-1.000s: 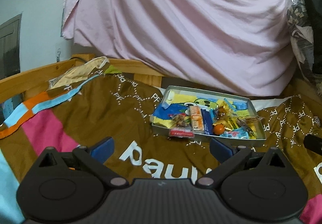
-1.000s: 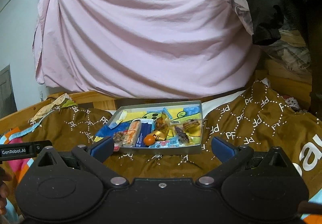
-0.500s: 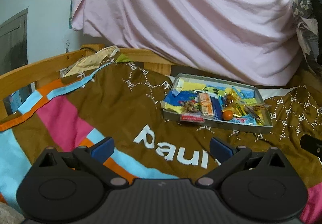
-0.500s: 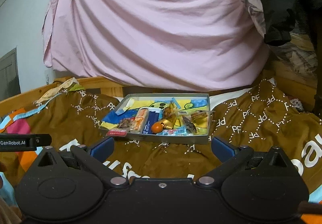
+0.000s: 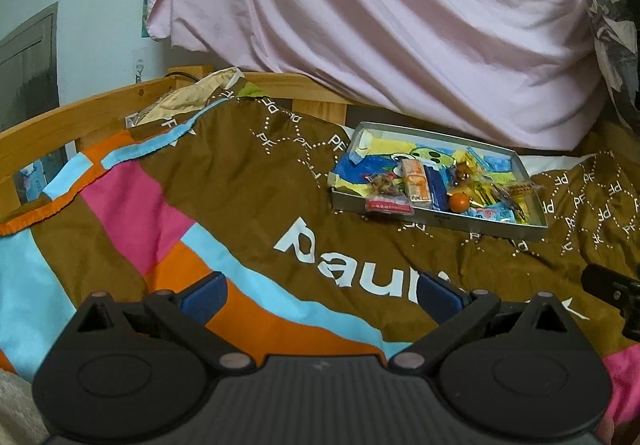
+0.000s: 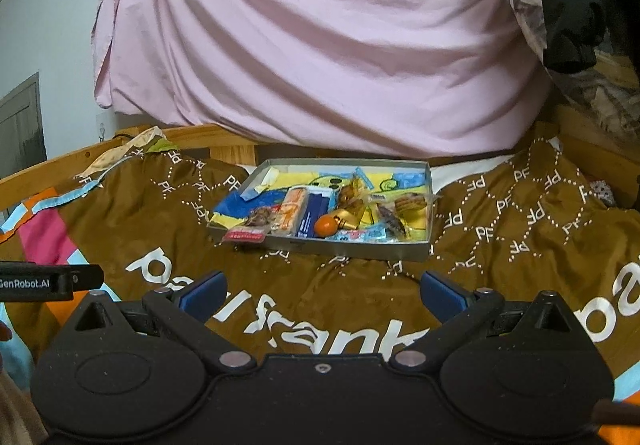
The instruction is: Organize snacks
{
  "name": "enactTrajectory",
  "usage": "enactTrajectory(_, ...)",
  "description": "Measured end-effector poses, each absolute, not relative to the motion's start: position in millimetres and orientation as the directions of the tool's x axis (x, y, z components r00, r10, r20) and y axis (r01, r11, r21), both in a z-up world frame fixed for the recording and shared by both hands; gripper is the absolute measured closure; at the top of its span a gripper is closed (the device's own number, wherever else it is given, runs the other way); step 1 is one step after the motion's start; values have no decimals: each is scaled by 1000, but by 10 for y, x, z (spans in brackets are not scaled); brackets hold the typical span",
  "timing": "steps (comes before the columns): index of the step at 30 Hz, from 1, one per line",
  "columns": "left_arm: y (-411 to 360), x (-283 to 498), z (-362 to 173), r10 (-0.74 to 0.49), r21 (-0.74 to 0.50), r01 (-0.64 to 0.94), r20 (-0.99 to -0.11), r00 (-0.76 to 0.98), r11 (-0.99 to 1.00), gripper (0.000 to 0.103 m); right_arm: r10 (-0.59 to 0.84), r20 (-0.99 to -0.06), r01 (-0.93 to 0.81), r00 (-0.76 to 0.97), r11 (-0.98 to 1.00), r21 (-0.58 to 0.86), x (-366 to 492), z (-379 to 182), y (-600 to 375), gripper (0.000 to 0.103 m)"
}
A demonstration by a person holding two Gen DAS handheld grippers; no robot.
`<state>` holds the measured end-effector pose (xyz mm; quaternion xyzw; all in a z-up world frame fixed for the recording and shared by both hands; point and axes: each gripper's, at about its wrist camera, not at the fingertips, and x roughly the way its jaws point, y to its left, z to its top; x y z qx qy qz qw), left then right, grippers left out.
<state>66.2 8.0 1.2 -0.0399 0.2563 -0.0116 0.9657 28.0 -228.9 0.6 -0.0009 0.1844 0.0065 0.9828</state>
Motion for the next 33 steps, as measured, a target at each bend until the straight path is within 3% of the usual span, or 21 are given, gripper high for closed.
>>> enactTrajectory(33, 58, 618, 19, -63, -92, 20, -494, 867, 996, 0, 2, -387, 0, 922, 1000, 5, 321, -41, -2343, 1)
